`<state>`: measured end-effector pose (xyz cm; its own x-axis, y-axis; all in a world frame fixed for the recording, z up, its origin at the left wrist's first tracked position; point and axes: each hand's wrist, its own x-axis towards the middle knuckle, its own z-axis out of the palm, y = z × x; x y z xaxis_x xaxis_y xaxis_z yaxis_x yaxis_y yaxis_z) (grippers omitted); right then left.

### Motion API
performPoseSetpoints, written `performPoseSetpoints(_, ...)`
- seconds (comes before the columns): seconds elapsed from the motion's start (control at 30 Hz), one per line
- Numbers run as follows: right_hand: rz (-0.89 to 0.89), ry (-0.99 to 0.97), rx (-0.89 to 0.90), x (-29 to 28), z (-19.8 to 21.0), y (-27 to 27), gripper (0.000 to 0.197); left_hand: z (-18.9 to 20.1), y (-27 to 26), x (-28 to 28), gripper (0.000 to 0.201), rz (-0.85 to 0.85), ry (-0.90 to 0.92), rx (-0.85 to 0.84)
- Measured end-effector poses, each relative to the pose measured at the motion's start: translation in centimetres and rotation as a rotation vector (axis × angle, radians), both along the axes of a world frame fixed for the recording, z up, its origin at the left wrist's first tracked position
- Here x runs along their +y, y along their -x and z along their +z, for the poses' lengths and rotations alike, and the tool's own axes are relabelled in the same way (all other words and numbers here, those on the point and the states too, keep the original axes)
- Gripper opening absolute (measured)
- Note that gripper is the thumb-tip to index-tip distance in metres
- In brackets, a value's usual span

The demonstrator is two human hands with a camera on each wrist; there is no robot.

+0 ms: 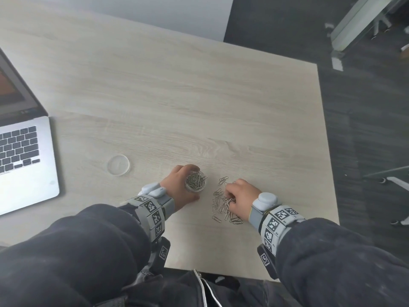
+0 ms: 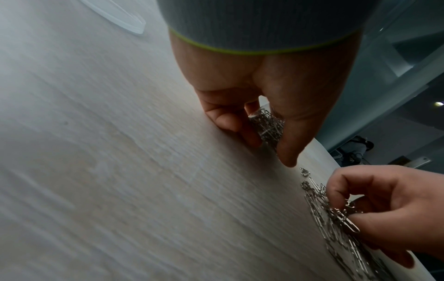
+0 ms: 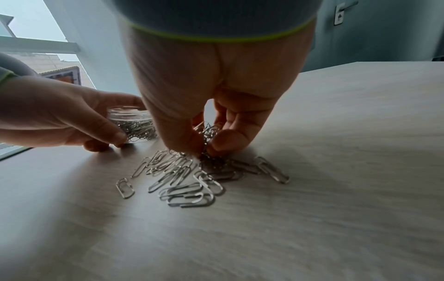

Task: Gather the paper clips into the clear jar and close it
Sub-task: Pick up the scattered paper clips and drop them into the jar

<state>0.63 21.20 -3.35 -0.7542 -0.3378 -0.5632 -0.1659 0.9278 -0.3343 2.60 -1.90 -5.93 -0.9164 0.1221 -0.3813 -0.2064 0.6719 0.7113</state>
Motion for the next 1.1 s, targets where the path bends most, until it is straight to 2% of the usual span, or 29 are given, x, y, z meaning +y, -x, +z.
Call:
performPoseSetpoints(0.23,-0.099,0.002,-0.013,-0.3,0.4,0.7,0.024,0.2,0.1,0.0,0.071,-0.006,-0.007,-0.006)
performPoseSetpoints(0.4,-0.166,0.115,0.042,-1.9,1.9,1.7,0.019,0.1,0.0,-0.1,0.071,-0.006,-0.020,-0.006)
performPoseSetpoints(0.67,-0.133,0.319,0.156,-7.0,3.4,2.2,0.013,0.2,0.0,-0.2,0.074,-0.023,-0.047,-0.020)
performPoseSetpoints(0.93,-0.055,0.297,0.087,-8.7,3.5,1.9,0.021,0.1,0.2,-0.2,0.056,-0.024,-0.041,-0.065)
performPoseSetpoints(1.1,-0.093,0.391,0.129,-7.8,4.4,1.6,0.027,0.2,0.2,-0.3,0.067,-0.015,-0.050,-0.052)
